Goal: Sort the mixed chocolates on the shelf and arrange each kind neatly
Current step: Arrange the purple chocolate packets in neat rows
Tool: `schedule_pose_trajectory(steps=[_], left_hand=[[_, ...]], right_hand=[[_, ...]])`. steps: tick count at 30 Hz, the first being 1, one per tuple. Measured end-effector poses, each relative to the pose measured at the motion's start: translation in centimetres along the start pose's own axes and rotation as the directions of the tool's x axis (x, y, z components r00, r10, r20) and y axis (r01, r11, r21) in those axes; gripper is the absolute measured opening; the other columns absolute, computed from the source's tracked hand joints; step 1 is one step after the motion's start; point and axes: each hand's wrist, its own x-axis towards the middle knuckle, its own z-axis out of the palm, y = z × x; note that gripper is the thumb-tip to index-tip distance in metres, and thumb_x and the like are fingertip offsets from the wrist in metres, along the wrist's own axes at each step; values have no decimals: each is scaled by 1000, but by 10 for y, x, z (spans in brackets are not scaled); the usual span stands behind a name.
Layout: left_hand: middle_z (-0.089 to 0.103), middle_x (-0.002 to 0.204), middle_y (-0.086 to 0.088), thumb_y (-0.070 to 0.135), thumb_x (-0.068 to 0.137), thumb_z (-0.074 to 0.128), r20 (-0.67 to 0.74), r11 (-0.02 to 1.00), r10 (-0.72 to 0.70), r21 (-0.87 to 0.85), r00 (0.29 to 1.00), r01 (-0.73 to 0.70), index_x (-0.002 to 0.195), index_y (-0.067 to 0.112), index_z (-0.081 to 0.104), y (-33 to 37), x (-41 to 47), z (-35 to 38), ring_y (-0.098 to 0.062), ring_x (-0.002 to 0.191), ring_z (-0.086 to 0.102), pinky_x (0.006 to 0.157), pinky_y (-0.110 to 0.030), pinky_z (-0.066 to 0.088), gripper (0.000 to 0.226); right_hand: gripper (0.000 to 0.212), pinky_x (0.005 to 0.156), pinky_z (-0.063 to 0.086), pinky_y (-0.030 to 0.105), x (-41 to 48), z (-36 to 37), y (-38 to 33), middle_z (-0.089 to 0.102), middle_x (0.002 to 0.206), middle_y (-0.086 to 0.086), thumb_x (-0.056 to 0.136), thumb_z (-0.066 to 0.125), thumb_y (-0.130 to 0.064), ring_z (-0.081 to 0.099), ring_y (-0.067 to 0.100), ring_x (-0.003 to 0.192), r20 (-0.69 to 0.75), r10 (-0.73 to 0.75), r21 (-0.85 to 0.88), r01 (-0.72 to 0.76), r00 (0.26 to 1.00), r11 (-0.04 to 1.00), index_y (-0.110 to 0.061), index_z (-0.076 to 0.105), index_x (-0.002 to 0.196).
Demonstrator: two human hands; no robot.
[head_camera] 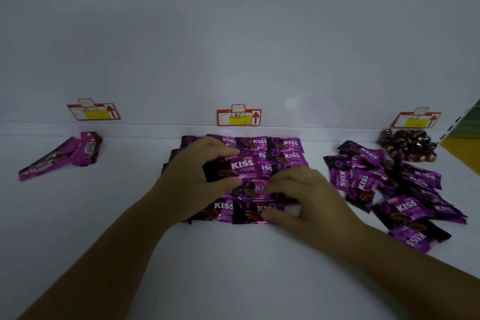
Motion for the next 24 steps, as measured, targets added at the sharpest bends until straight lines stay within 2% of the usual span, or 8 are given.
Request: schedule_pose_trajectory(steps=[2,5,8,12,14,16,19,24], left_hand=[[47,98,28,30,74,74,31,1000,22,-9,999,-22,113,35,55,5,-2,5,10,95,48,76,-2,37,43],[50,98,30,33,69,78,54,997,53,-51,997,-50,106,46,48,16,-5,16,11,98,49,79,0,37,49],[58,97,24,28,65,81,34,988,54,-149,998,-48,103,42,53,24,-8,29,8,100,52,82,-1,40,49],[57,98,28,30,66,80,89,979,-1,-201,996,19,105,46,50,31,-10,41,14,98,51,78,2,38,52],[49,106,33,37,69,77,99,994,-4,-113,995,16,117,43,49,29,-9,40,13,99,48,79,-1,34,55],[42,116,28,45,72,72,112,998,23,60,993,-30,126,35,50,24,-8,37,12,103,40,90,-7,25,59],[47,125,18,66,69,56,182,967,61,233,981,-103,128,32,52,16,-9,41,6,108,32,97,-18,24,69],[54,123,14,72,62,30,231,962,84,236,969,-140,120,32,59,11,-8,53,6,104,34,91,-16,22,76]], right_hand=[[42,89,46,29,2,-11,-2,63,111,-5,76,61,-49,54,8,104,-97,52,52,-47,994,998,-20,67,105],[47,96,41,25,6,-26,-6,55,125,-4,76,62,-48,50,9,117,-65,28,51,-24,998,998,-21,61,115],[44,90,49,26,5,-34,-4,62,117,-5,78,60,-48,57,9,107,81,-32,38,29,996,999,-22,64,112],[37,83,49,18,-10,-41,7,67,104,-13,77,65,-47,60,-1,94,202,69,146,-99,977,984,-25,68,107],[32,82,45,9,-22,-45,15,67,101,-15,78,63,-46,59,-2,92,192,94,111,-117,977,987,-27,67,105],[35,83,39,5,-35,-50,22,67,100,-15,80,56,-50,58,-1,92,194,115,20,-121,974,992,-28,67,103],[37,86,34,12,-48,-52,30,69,97,-14,80,52,-51,58,2,91,199,118,-84,-103,973,991,-27,70,99],[29,84,43,23,-48,-45,36,69,101,-8,75,61,-43,64,9,92,196,114,-133,-89,974,987,-26,73,95]])
